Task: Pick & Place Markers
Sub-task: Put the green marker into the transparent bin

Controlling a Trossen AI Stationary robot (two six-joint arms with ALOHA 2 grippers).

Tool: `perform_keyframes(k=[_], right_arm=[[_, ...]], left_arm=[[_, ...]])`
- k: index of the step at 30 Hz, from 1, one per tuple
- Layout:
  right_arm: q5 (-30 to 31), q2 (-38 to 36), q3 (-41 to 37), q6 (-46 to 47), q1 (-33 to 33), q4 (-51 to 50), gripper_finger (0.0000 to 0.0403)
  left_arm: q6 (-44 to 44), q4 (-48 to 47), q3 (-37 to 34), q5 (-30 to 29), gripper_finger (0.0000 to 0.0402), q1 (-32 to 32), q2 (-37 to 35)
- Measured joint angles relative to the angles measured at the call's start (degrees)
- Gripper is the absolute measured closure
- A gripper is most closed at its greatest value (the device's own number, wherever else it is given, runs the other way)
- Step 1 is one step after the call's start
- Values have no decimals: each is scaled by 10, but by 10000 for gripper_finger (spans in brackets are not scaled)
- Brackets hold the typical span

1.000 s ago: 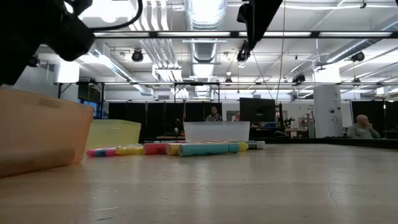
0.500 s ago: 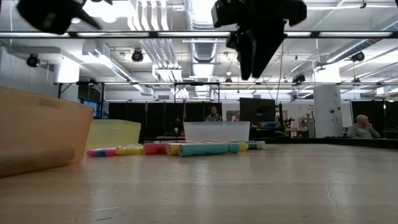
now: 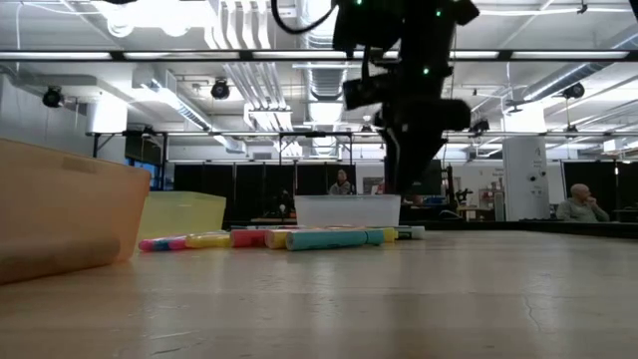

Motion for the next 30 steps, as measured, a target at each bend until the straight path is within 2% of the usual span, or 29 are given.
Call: perform_keyframes(k=[4,8,16,21,30], right_arm=[[-27,0,-6,57,-35,2,191],[-64,0,-15,68,-68,11,195],[-102,0,-12,15,-123,35,200],[-174,0,-26,9,-160,43,211],[-179,0,-47,-35,-178,46,228]], left_arm=[[30,0,0,-9,232,0,-23],[35,0,0,-14,232,0,-40],[42,0,0,-14,232,0,-55],[43,0,0,-26,232,0,-55],[46,0,0,-58,232,0,-56]])
